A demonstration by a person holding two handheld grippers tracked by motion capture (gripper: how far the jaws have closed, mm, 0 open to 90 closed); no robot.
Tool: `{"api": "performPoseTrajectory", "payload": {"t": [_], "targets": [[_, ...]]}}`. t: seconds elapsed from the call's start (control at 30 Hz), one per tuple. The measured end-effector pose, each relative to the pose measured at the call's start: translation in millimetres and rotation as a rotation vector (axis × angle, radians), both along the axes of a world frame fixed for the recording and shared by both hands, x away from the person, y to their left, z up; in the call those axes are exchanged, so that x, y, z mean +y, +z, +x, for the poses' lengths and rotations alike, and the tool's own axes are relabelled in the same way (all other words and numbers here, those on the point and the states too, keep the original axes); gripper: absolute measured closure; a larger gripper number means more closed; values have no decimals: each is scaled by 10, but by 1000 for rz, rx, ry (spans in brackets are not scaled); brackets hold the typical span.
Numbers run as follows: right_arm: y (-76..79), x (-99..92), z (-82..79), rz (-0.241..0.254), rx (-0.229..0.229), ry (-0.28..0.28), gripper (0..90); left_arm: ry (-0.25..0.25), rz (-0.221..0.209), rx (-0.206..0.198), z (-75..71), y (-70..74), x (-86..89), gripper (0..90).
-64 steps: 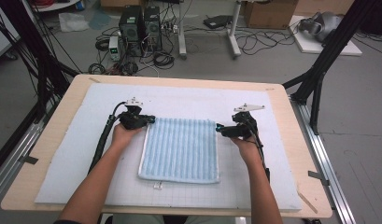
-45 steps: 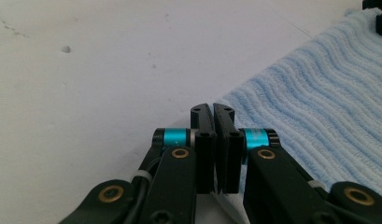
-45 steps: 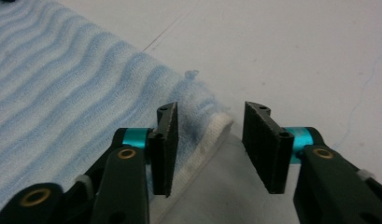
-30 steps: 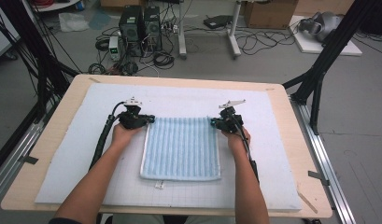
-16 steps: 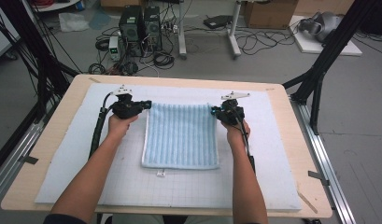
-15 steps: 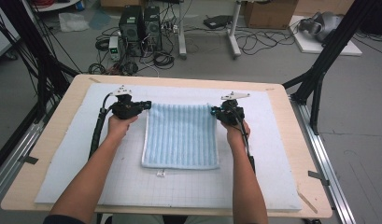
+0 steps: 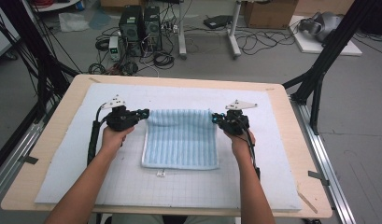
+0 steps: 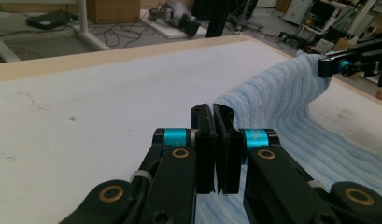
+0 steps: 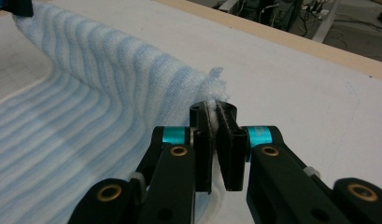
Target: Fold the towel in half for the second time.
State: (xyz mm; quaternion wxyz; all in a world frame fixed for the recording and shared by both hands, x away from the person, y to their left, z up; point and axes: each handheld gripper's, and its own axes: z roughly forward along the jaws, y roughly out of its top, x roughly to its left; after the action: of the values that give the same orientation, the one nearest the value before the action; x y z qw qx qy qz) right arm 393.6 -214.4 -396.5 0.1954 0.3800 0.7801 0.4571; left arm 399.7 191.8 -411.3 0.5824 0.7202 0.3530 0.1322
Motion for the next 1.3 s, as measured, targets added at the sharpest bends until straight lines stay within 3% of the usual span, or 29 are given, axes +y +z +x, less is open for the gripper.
{"api": "performPoseTrajectory", "payload": {"t": [0.1, 0.23, 0.27, 0.37, 0.57, 0.77, 0.9, 1.07, 1.3], "targets": [[-1, -28, -113, 10, -13, 5, 857, -4, -3, -30, -109, 5, 1, 869], [16, -50, -234, 24, -1, 19, 854, -2, -18, -20, -219, 0, 19, 869], [22, -52, -276, 32, -27, 23, 854, -2, -19, -21, -249, -3, 23, 870], [18, -54, -370, 30, -34, 37, 854, -9, -19, -20, -343, -27, 28, 869], [-88, -84, -524, 49, -25, 43, 854, -39, -5, -22, -507, -90, 30, 867], [-180, -85, -708, 19, -23, 54, 854, -76, 5, -5, -661, -198, 43, 867], [-233, -97, -820, 33, -22, 58, 854, -84, 3, 3, -777, -286, 60, 868], [-286, -93, -965, -1, -29, 66, 854, -102, 7, -1, -911, -345, 58, 867], [-382, -133, -1090, 29, -5, 57, 853, -124, 17, 11, -1033, -369, 31, 868]]}}
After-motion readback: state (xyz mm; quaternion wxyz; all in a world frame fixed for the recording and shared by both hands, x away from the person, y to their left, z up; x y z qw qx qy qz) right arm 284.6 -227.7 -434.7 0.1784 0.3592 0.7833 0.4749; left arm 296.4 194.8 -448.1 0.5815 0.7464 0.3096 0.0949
